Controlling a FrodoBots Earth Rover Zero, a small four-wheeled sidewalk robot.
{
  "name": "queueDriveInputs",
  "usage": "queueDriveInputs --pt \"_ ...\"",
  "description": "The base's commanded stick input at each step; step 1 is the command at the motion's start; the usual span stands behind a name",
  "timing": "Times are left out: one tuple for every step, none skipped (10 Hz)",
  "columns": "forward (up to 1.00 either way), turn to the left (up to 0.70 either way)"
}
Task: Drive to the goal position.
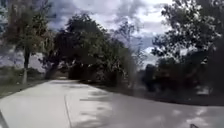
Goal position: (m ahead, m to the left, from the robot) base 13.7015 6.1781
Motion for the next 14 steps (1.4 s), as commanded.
queueDriveInputs --pt "0.69 0.14" --pt "0.69 0.14" --pt "0.69 0.14" --pt "0.69 0.14" --pt "0.69 0.14" --pt "0.69 0.14" --pt "0.69 0.14" --pt "0.69 0.14" --pt "0.69 0.14" --pt "0.69 0.14" --pt "0.69 0.14" --pt "0.69 0.14" --pt "0.69 0.14" --pt "0.69 0.14"
